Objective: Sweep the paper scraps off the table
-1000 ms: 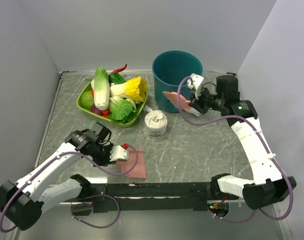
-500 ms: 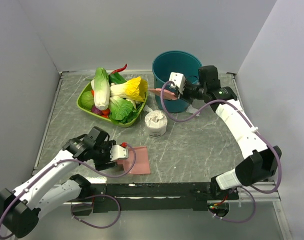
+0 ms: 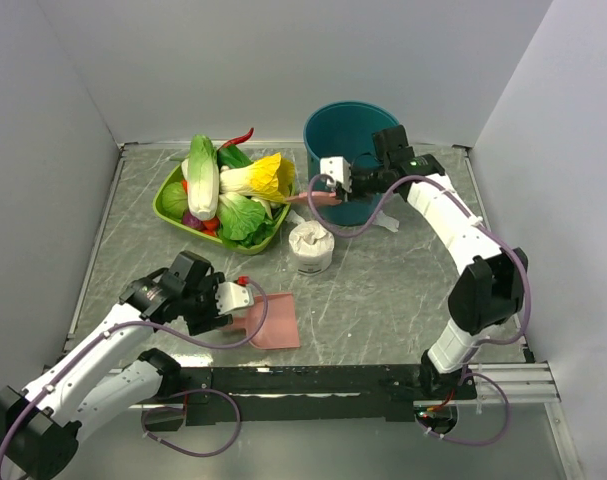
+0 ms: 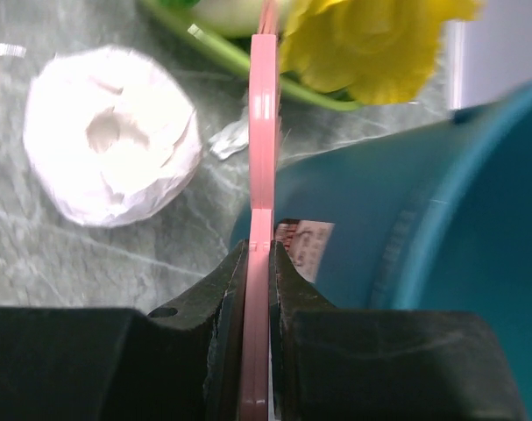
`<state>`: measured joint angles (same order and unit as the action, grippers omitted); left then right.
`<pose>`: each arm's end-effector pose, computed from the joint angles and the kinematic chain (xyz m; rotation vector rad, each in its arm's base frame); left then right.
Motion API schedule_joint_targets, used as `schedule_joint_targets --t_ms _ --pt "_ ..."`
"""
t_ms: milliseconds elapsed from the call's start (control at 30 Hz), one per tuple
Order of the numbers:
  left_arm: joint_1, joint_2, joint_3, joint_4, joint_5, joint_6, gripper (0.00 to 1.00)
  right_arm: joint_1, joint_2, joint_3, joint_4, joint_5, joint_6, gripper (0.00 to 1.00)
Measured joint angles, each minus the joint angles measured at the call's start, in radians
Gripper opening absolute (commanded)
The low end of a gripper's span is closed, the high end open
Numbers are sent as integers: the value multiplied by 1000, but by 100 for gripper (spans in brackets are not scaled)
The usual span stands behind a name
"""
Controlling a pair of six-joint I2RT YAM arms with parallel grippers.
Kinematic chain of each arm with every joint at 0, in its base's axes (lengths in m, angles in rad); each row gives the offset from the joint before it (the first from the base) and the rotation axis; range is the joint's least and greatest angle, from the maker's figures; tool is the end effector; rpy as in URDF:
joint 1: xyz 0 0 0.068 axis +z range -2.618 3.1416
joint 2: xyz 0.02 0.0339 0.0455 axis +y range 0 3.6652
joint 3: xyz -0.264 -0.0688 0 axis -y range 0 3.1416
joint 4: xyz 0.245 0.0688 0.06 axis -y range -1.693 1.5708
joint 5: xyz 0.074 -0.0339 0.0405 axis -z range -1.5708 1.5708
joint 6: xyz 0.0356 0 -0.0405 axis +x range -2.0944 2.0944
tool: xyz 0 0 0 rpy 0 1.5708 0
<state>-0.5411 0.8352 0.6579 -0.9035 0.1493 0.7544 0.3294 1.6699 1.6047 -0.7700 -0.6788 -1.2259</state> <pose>0.1224 -0.0797 0.2287 1.6301 2.0727 -0.1259 0.3360 0.1385 0.3447 -1.7450 1.3485 0.3304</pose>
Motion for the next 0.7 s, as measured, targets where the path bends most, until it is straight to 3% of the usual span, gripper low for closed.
schedule_joint_targets --t_ms 267,700 --pt "63 16 1 16 -16 -17 70 0 47 5 -77 3 -238 0" --pt "174 41 38 24 -34 -17 69 15 122 -5 -81 4 -386 0"
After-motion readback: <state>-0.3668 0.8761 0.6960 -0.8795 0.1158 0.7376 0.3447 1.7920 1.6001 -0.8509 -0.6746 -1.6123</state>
